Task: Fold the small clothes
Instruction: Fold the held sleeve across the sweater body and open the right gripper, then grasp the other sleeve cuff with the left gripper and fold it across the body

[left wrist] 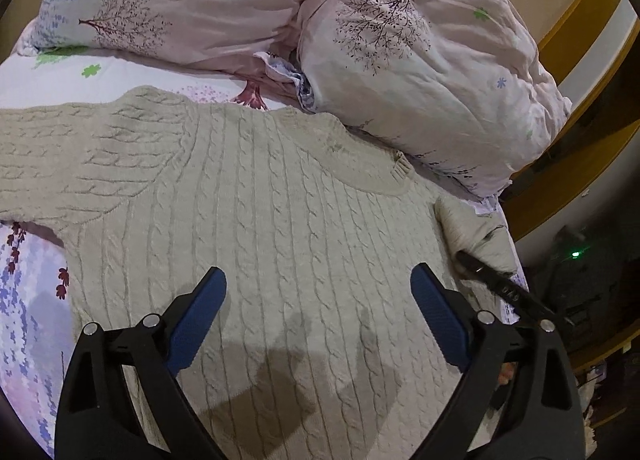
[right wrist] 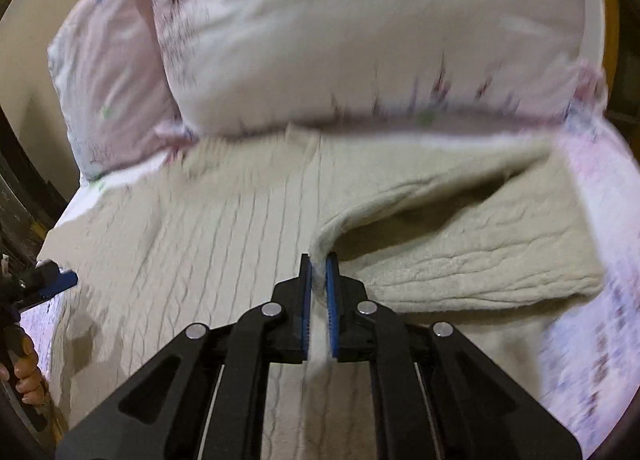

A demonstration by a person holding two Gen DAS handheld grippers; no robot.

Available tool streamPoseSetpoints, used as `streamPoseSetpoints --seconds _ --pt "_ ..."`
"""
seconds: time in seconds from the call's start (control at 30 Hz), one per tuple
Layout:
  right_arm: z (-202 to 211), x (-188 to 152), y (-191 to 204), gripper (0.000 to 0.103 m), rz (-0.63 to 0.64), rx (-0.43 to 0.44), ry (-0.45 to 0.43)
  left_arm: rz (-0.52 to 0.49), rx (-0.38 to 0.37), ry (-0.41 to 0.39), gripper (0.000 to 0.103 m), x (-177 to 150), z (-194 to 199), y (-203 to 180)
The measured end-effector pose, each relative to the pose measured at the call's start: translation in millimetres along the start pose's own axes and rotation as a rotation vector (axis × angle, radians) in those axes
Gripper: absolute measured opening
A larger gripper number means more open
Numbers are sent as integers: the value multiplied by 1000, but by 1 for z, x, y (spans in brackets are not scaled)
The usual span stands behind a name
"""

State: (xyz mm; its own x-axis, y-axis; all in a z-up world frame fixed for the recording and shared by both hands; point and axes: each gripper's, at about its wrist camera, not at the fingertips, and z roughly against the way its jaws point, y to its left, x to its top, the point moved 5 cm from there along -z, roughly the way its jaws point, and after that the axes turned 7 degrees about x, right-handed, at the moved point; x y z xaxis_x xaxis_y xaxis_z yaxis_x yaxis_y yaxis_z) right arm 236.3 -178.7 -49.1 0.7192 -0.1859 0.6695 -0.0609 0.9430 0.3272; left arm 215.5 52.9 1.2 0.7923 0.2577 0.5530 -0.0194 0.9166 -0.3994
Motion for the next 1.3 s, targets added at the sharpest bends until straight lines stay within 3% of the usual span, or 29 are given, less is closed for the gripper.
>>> streamPoseSetpoints --seconds 0.03,0.1,0.17,0.33,0.37,0.4,0.43,0.53,0.67,0.77,0.87,0.97,1.2,1.3 --pt "1 1 -5 16 -53 21 4 4 -7 3 95 0 0 1" --pt "8 5 -14 33 -132 57 -13 18 -26 13 95 1 -1 2" --pt "17 4 -18 41 -187 61 -48 32 -43 22 95 2 -1 4" --pt "28 23 -43 41 -277 -19 -124 71 -87 39 91 5 -3 8" --pt "26 28 -48 34 -293 -53 -130 78 -93 44 89 5 -4 8" --pt "24 30 -50 17 -298 -65 -134 88 -103 50 88 6 -4 9" --pt "21 34 -49 12 -293 -79 -135 92 -110 54 86 6 -4 9" --pt "14 44 -22 8 -194 -117 -179 114 -137 64 83 6 -5 12" --pt "6 41 60 8 59 0 -207 156 -170 73 83 8 -6 17" --pt "-24 14 108 19 247 61 -67 186 -198 87 80 9 -9 20" --pt "-39 -11 119 30 288 95 32 210 -210 114 79 8 -16 19" --pt "-24 -13 96 41 171 125 23 228 -213 142 76 7 -25 16" --pt "17 -24 -13 42 -329 200 -12 298 -201 196 63 16 -53 13" --pt "27 -29 -54 43 -465 170 -73 327 -198 210 58 22 -64 11"
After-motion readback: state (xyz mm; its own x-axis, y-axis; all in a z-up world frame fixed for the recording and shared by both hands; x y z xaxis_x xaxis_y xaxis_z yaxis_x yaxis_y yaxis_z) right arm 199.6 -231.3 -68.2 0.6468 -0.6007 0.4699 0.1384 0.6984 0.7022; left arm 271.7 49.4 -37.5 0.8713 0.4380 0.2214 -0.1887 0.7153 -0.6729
